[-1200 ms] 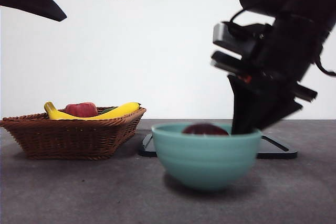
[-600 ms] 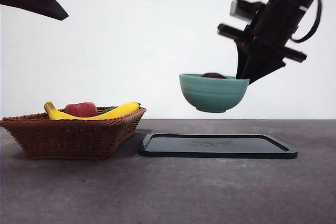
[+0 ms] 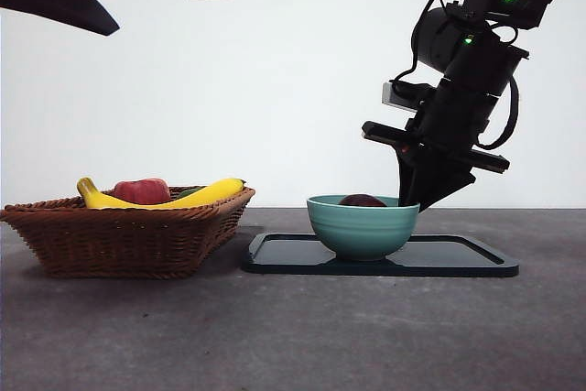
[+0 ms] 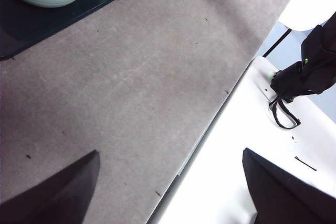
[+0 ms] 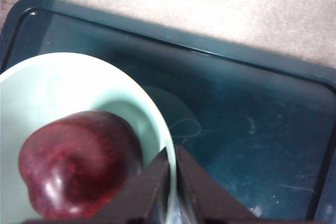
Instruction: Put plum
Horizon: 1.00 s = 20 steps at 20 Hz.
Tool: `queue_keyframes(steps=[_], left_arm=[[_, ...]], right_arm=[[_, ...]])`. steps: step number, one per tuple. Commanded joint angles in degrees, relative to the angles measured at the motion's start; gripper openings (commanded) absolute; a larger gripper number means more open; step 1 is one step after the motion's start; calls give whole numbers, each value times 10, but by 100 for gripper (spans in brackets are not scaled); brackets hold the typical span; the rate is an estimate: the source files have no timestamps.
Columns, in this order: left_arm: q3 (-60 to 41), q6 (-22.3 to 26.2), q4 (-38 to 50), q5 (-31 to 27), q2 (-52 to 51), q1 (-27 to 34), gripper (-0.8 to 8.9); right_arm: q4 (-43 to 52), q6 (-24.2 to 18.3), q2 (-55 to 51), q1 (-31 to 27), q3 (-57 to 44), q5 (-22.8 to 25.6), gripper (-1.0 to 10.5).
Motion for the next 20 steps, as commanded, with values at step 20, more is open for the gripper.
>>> queue_keyframes(steps=[20], left_arm=[[7,1,9,2,3,-3,433]], right_arm=[[-255,-63,-504,0,-51,-36,245]])
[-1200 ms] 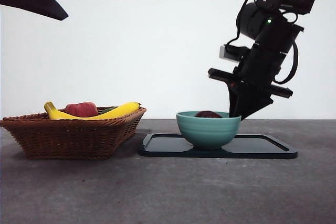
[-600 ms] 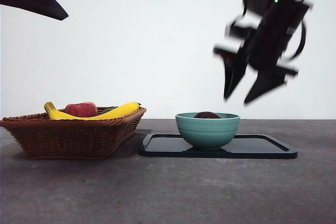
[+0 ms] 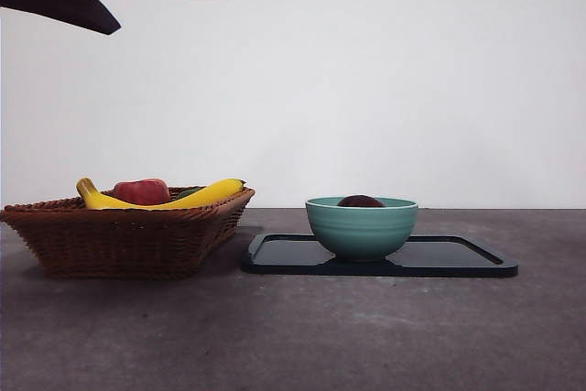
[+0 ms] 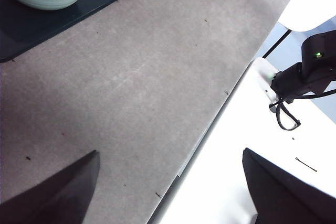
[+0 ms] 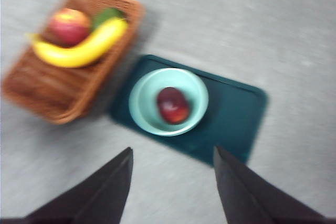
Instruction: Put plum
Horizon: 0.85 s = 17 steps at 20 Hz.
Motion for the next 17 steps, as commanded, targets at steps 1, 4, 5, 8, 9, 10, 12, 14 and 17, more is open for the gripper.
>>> queue_keyframes(steps=[1,4,5,8,9,10,12,14,17], left_arm=[[7,1,7,2,3,-3,433],[7,1,7,2,3,-3,433],[7,1,7,2,3,-3,433],[7,1,7,2,3,-3,433],[7,1,7,2,3,-3,433],[7,1,7,2,3,-3,433],[7,1,7,2,3,-3,433],[7,1,7,2,3,-3,433],[7,1,6,2,3,-3,433]], right_arm=[[-2,-6,-43,8,-42,-9,245],[0,-2,-120,12,-127,-42,245],[0,-2,-139,12,-148,-54,245],[0,3,-197,13,-208,-81,245],[-1,3,-211,13,-221,-82,244],[-1,3,-222,13,-229,-82,244],[-1,9,-234,13,-238,-82,245],[0,10,-236,13,-238,-82,245],[0,10,-235,13,-238,-82,245]])
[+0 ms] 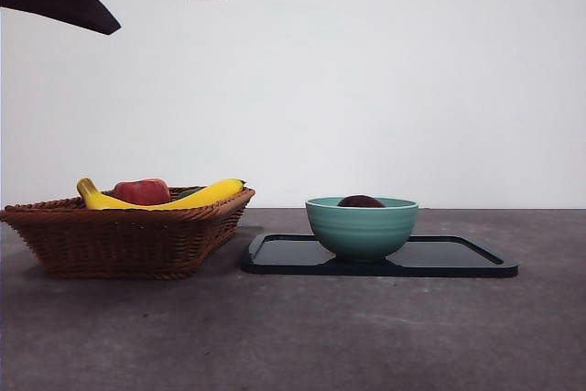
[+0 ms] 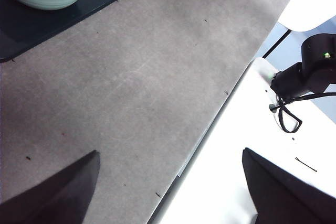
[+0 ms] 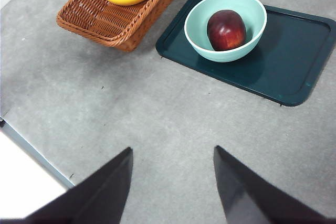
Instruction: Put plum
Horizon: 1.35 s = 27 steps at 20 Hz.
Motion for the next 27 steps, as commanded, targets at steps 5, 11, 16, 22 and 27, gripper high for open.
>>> queue_keyframes(steps=[5,11,16,22,27], left_arm=[[7,1,7,2,3,-3,433],[7,-2,8,3,3,-3,433],[13,-73,131,-5,21,-13,435],[128,-74,156,-88,167,-26,436],[268,-52,156,-110,328,-26,436]], right_arm=[[5,5,3,3,3,-2,245],[5,6,3,3,3,-2,244],[4,8,3,3,3,-2,244],[4,8,3,3,3,-3,245],[4,8,3,3,3,-2,245]])
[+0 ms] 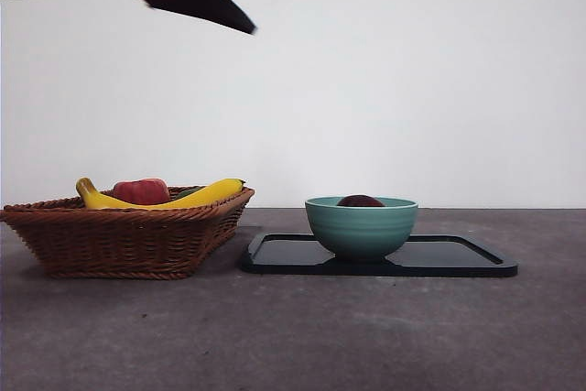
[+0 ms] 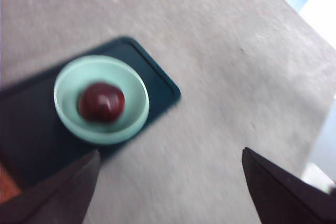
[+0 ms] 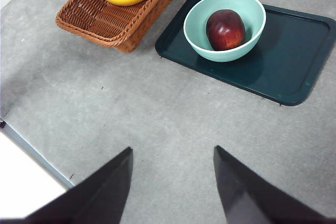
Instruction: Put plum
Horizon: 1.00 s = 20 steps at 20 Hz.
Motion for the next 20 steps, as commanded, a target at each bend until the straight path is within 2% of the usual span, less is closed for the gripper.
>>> queue_keyframes(steps=[1,8,20], left_arm=[[64,27,6,-9,72,-5,436],[184,73,9,-39,242,-5,436],[191,135,83,-60,365,-20,433]], right_arm=[[4,6,3,3,3,-2,244],[4,6,3,3,3,-1,245],[4,9,3,3,3,3,245]])
